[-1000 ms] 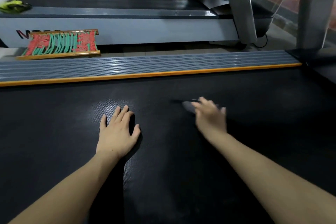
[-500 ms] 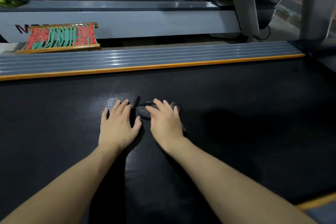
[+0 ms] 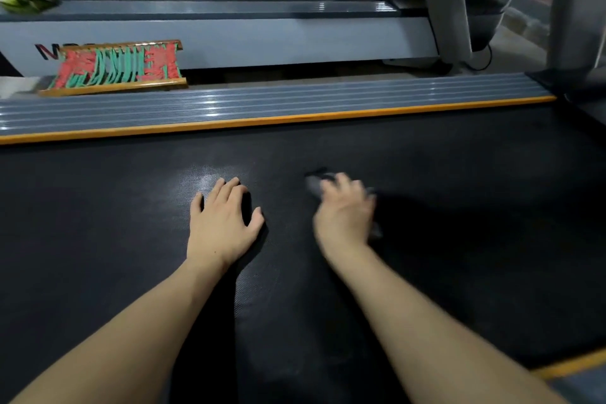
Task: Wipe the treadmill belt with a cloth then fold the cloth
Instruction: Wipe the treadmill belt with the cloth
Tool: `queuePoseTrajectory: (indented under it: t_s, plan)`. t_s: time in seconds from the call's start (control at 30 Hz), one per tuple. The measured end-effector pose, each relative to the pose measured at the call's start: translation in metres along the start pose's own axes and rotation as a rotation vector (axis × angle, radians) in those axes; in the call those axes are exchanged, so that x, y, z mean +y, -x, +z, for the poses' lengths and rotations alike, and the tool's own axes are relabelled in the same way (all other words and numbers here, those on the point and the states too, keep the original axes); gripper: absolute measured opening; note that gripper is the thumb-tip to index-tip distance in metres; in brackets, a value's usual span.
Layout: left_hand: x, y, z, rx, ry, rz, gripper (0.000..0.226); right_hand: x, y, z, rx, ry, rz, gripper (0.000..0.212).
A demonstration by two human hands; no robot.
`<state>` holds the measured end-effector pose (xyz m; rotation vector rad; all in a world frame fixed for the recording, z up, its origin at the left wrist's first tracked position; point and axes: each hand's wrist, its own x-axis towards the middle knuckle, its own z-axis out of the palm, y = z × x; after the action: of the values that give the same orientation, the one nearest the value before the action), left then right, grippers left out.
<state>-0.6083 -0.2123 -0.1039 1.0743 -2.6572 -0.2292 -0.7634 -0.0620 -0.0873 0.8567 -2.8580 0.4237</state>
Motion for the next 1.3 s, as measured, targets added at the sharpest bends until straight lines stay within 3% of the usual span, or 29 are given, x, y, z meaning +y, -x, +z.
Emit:
queuePoseTrajectory:
  t_s: [0.1,0.2,0.23,0.33,0.4,0.5,0.57,0.63,0.73,0.8,0.87,0.93,1.03,1.2,1.23,1.3]
  plan:
    - [0.001,0.003,0.000,0.019,0.012,-0.002,0.060,-0.037,0.029,0.011,-0.081,-0.147,-0.317,0.040]
    - [-0.002,0.002,0.001,0.001,0.003,0.008,0.059,0.012,0.014,0.002,-0.051,-0.186,-0.546,0.036]
    - [-0.002,0.002,0.001,-0.002,0.003,0.011,0.056,0.041,0.007,-0.002,-0.025,-0.158,-0.546,0.034]
    - [-0.001,0.001,0.002,0.001,0.006,0.005,0.048,0.124,-0.019,-0.020,0.005,-0.069,-0.254,0.033]
    - [-0.002,-0.001,0.003,0.007,-0.009,0.011,0.046,0.144,-0.024,-0.024,-0.018,-0.019,-0.011,0.036]
    - [0.000,-0.001,0.002,0.040,-0.004,0.039,0.044,0.106,-0.017,-0.020,0.035,0.035,0.199,0.043]
    - [0.002,0.001,-0.001,0.080,-0.011,0.056,0.042,0.059,0.000,-0.014,0.049,0.001,0.214,0.042]
    - [0.002,0.003,-0.007,0.049,-0.017,0.071,0.044,0.008,0.026,-0.003,0.050,-0.049,0.066,0.039]
    - [-0.004,0.005,-0.021,-0.082,0.016,0.103,0.046,-0.029,0.055,0.006,-0.075,-0.152,-0.326,0.038]
    - [-0.009,0.015,-0.036,-0.174,-0.016,0.126,0.051,-0.006,0.048,-0.003,-0.126,-0.190,-0.545,0.039]
    - [-0.009,0.034,-0.051,-0.265,-0.055,0.128,0.060,0.038,0.040,-0.013,-0.144,-0.170,-0.627,0.038]
    - [-0.005,0.054,-0.063,-0.330,-0.082,0.116,0.079,0.088,0.027,-0.020,-0.094,-0.170,-0.516,0.036]
    - [0.008,0.077,-0.075,-0.416,-0.135,0.123,0.093,0.136,0.016,-0.034,-0.059,-0.113,-0.153,0.036]
    - [0.024,0.087,-0.076,-0.601,-0.138,0.026,0.112,0.086,0.029,-0.031,0.019,-0.042,0.278,0.039]
    - [0.025,0.086,-0.075,-0.616,-0.125,0.003,0.113,0.064,0.037,-0.029,0.035,-0.053,0.296,0.039]
    - [0.026,0.085,-0.072,-0.623,-0.111,-0.026,0.114,0.015,0.055,-0.022,0.043,-0.085,0.129,0.039]
